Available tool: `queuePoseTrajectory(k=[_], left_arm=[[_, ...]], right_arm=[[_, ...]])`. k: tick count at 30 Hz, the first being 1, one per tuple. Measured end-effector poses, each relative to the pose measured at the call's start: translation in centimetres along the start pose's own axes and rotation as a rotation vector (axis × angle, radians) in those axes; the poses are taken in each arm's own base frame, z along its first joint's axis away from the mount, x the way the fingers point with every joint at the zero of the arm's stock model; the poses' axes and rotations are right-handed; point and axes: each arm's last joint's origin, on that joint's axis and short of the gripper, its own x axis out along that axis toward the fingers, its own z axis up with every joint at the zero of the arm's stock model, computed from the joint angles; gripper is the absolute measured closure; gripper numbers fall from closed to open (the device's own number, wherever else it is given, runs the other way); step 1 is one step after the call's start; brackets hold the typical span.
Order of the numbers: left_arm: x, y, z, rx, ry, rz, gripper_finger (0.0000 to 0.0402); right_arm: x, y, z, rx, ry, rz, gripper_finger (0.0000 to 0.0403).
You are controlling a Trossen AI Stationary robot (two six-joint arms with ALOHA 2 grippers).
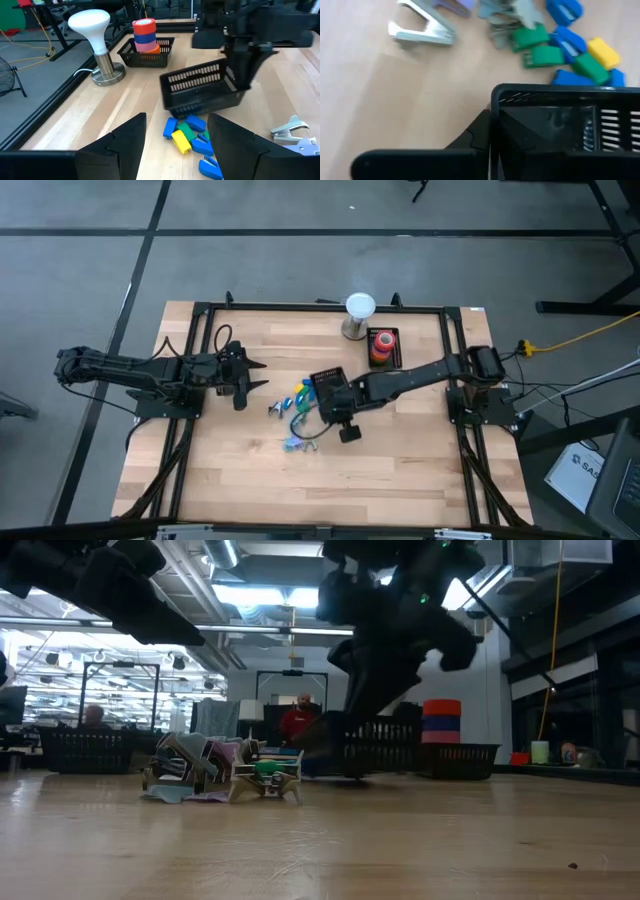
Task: Pick and place Stapler, Stapler remover, tape
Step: Move the top center black bin to the center of the table
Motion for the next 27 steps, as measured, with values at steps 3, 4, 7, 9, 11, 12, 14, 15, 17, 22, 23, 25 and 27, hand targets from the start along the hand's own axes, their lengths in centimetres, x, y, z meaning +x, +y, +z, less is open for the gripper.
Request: queuePoseTrajectory(k=[3, 4, 7, 9, 11, 12, 14, 15, 17, 22, 23, 25, 27], left_arm=[[0.0, 0.0, 0.0, 0.0, 0.0, 0.0, 0.0192], [0.0, 0.0, 0.0, 0.0, 0.0, 0.0, 0.0192], [0.0, 0.0, 0.0, 0.0, 0.0, 0.0, 0.0192], [0.0, 0.0, 0.0, 0.0, 0.0, 0.0, 0.0192], [0.0, 0.0, 0.0, 0.0, 0.0, 0.0, 0.0192], [0.0, 0.0, 0.0, 0.0, 0.0, 0.0, 0.0192], [0.0, 0.0, 0.0, 0.0, 0.0, 0.0, 0.0192], [0.0, 0.0, 0.0, 0.0, 0.0, 0.0, 0.0192], [0.0, 0.0, 0.0, 0.0, 0.0, 0.0, 0.0192], [0.0, 0.0, 0.0, 0.0, 0.0, 0.0, 0.0192], [0.0, 0.0, 0.0, 0.0, 0.0, 0.0, 0.0192], [0.0, 0.0, 0.0, 0.0, 0.0, 0.0, 0.0192], [0.0, 0.0, 0.0, 0.0, 0.0, 0.0, 0.0192]], right_arm=[[-0.1, 1.5, 0.1, 0.018, 0.013, 0.02, 0.0349], [-0.1, 2.0, 0.1, 0.031, 0.019, 0.026, 0.0344], [-0.2, 3.2, 0.1, 0.067, 0.039, 0.041, 0.0332], [-0.3, 3.9, 0.0, 0.087, 0.047, 0.048, 0.0326], [-0.3, 4.4, 0.1, 0.103, 0.047, 0.053, 0.0321], [-0.3, 4.5, 0.1, 0.108, 0.045, 0.054, 0.0319], [-0.3, 4.7, 0.2, 0.124, 0.038, 0.056, 0.0315], [-0.3, 4.8, 0.2, 0.134, 0.036, 0.056, 0.0313], [-0.3, 4.8, 0.3, 0.162, 0.035, 0.056, 0.0307], [-0.3, 4.7, 0.3, 0.223, 0.035, 0.054, 0.0282], [-0.3, 4.7, 0.3, 0.239, 0.033, 0.054, 0.0276], [-0.3, 4.8, 0.3, 0.293, 0.035, 0.054, 0.0262], [-0.3, 4.7, 0.3, 0.338, 0.036, 0.052, 0.0247]])
